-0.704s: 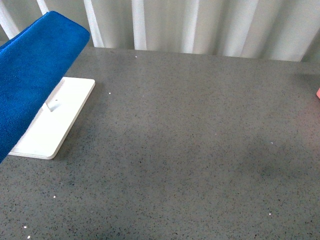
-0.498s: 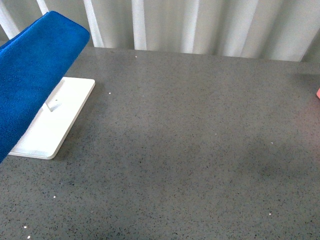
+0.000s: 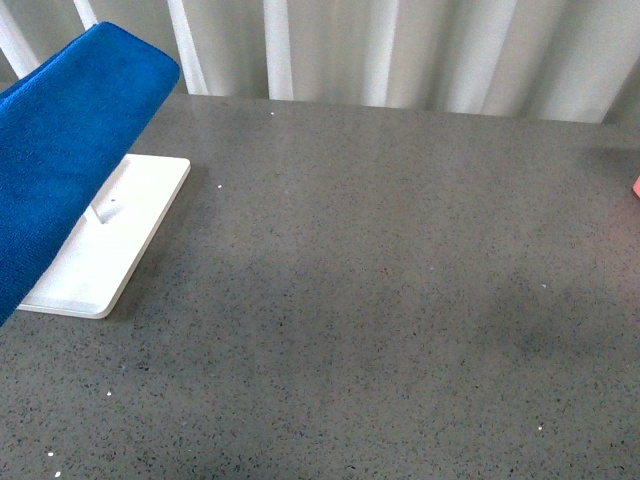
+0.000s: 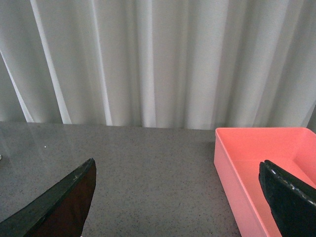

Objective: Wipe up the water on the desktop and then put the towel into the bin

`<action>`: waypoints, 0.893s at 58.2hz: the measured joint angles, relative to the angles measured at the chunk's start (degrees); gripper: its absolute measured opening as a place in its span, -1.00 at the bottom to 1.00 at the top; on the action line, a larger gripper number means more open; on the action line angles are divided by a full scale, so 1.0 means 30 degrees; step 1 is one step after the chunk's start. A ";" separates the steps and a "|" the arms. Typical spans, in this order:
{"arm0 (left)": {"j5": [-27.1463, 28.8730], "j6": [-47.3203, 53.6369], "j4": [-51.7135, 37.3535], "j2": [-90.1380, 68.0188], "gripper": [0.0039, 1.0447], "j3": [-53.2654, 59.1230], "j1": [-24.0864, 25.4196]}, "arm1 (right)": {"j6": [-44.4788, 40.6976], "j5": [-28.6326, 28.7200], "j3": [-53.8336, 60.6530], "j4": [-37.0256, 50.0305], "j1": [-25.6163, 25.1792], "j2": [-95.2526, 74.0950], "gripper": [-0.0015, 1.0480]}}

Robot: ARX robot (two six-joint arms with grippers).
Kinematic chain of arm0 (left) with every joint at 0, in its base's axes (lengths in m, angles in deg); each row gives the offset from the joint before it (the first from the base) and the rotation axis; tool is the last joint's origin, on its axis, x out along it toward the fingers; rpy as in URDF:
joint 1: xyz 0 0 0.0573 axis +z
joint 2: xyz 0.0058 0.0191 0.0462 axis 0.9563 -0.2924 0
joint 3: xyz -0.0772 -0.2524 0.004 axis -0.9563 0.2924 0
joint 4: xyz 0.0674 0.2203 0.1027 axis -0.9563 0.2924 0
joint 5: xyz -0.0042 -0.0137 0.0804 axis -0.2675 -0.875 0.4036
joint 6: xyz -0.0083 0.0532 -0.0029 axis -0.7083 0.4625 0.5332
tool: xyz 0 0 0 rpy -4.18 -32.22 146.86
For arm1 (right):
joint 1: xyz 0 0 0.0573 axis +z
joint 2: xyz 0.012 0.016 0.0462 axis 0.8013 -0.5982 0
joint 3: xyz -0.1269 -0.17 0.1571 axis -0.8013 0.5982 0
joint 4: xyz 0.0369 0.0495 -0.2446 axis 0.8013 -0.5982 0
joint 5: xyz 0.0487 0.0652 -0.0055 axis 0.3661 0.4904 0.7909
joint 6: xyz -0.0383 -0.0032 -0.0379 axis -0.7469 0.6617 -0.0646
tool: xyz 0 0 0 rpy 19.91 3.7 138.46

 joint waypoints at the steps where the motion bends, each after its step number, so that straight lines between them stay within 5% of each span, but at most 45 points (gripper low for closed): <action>1: 0.0000 0.0000 0.0000 0.0000 0.88 0.0007 0.0000 | 0.0000 0.0000 0.0000 0.0000 0.0000 0.0000 0.86; 33: -0.0022 0.0000 0.0007 -0.0007 0.88 0.0000 0.0000 | 0.0000 0.0000 0.0000 0.0000 0.0000 0.0000 0.86; 38: -0.4364 0.1523 0.4335 -0.2725 0.88 -0.1880 0.1297 | 0.0000 -0.0007 0.0000 0.0000 0.0000 0.0000 0.86; 41: -0.5442 0.2084 0.5136 -0.4925 0.88 -0.3053 0.1464 | 0.0000 0.0073 0.0000 0.0000 0.0000 0.0007 0.86; 52: -0.4087 0.3745 -0.0962 -1.2524 0.88 -0.9005 -0.0437 | 0.0000 0.0000 0.0000 0.0000 0.0000 0.0007 0.86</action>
